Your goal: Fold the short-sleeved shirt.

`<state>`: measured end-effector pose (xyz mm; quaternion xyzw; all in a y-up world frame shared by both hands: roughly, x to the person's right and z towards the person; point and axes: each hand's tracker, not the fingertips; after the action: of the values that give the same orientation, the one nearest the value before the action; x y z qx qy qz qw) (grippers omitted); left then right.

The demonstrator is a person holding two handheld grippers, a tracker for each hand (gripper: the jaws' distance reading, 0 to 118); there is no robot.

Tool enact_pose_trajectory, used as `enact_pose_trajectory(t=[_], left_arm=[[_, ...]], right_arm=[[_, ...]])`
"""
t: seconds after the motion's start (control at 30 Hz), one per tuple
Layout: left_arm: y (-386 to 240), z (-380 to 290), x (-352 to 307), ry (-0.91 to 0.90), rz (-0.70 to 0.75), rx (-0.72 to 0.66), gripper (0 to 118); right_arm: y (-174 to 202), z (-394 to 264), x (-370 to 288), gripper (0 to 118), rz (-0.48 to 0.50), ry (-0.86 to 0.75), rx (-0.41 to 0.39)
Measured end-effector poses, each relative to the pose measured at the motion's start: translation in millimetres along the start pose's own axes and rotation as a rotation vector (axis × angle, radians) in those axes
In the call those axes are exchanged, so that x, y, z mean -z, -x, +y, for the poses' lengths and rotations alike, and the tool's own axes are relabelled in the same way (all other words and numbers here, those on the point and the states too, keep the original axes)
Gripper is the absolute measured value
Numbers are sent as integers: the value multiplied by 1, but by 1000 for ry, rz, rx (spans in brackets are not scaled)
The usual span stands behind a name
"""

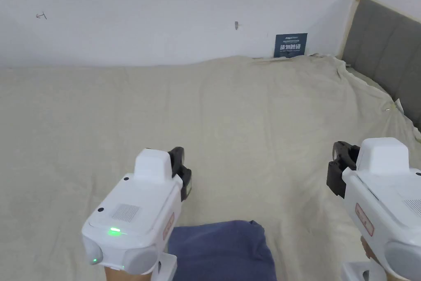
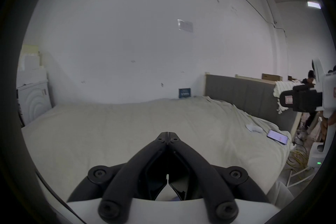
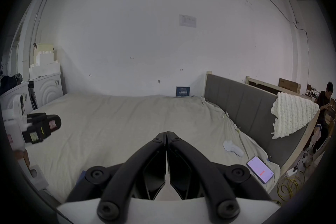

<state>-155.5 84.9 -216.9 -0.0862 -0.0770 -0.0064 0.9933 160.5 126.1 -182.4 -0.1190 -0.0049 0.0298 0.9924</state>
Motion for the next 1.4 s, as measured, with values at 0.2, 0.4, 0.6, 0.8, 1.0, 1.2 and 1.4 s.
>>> enact_pose_trajectory(t=[0.2, 0.4, 0.6, 0.8, 1.0, 1.2, 1.4], left_arm=[[41, 4, -15, -32, 139, 19, 0], [73, -6, -28, -31, 238, -11, 0], [86, -14, -29, -12, 248, -80, 0], [87, -28, -31, 27, 236, -79, 0], [88, -45, -29, 80, 214, -88, 0], [81, -73, -22, 196, 132, -124, 0], [65, -104, -13, 336, 40, -162, 0]], right_arm=[[29, -3, 1, 0, 13, -90, -14], [49, -11, -2, 0, 19, -166, -22], [59, -17, 2, 0, 39, -164, -30], [75, -70, 27, 0, 82, -39, -6], [94, -136, 53, 0, 117, 132, -17], [106, -187, 71, 0, 158, 254, -10], [114, -225, 88, 0, 160, 325, -21]])
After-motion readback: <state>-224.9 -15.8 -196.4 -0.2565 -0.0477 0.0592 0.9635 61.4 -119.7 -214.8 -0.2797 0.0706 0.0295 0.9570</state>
